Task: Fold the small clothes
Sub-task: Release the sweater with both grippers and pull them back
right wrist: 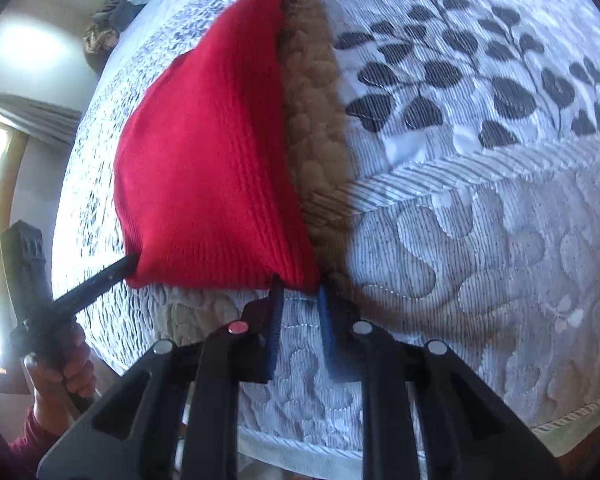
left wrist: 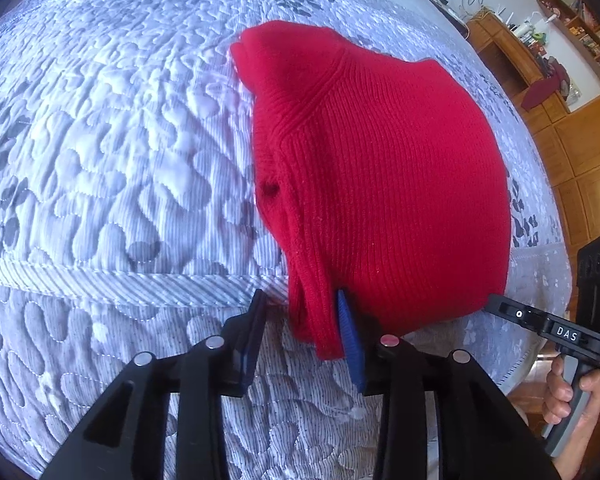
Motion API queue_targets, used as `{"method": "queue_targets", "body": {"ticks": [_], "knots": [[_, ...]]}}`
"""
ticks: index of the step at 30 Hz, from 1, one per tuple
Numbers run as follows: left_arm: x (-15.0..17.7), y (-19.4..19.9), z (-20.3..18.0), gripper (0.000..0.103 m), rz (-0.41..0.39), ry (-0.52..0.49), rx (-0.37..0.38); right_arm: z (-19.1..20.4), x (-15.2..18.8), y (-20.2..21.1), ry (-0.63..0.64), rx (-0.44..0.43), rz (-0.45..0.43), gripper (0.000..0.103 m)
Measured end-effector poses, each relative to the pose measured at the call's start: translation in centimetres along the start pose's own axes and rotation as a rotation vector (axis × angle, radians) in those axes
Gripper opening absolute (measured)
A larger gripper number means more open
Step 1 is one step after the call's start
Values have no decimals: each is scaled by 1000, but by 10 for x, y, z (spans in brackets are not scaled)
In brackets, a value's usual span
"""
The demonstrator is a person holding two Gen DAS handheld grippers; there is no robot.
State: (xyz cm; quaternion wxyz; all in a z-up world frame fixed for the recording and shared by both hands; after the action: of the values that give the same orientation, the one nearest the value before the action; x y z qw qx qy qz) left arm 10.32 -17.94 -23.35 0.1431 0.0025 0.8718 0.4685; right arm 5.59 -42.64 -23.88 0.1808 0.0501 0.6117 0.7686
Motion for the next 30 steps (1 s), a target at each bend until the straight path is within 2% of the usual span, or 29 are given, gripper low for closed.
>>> {"method": "queue_targets", "body": {"ticks": [4, 5, 6, 7, 10, 12, 13, 15, 20, 24, 30], "knots": [[1, 4, -3, 39, -10, -7, -7, 2, 0, 3, -13, 4, -5, 16], [1, 5, -5, 41, -10, -5, -9, 3, 1, 7, -14, 1, -10, 19], [2, 9, -5, 48, -13, -1, -28, 3, 4, 11, -11, 5, -18, 22], [3, 14, -5, 50, -18, 1, -44, 6, 6, 18, 3, 22, -34, 24], [8, 25, -6, 52, -22, -14, -63, 11, 11, 32, 37, 98, -65, 40], [13, 33, -7, 56, -24, -13, -69, 16, 15, 42, 59, 152, -95, 59], [15, 36, -6, 56, -26, -13, -78, 17, 17, 45, 67, 170, -102, 61], [20, 43, -5, 61, -31, -18, -109, 21, 25, 50, 84, 210, -111, 63], [33, 55, -1, 65, -36, 1, -148, 24, 46, 57, 105, 268, -127, 72], [47, 64, -3, 66, -36, -9, -204, 30, 61, 59, 106, 276, -116, 76], [59, 75, -17, 69, -39, -19, -227, 43, 77, 66, 126, 279, -116, 80]]}}
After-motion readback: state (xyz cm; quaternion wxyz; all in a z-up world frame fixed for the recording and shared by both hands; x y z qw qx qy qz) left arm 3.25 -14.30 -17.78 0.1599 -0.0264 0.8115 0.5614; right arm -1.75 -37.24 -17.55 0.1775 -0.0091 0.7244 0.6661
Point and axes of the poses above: each gripper's, at about its wrist camera, not at the fingertips, and y roughly against the way its jaws point, z to its left, x to its underside, the point moved 5 cm from there along -y, roughly the way its jaws point, and after that the axes turned 12 degrees about x, right-handed, at the moved point
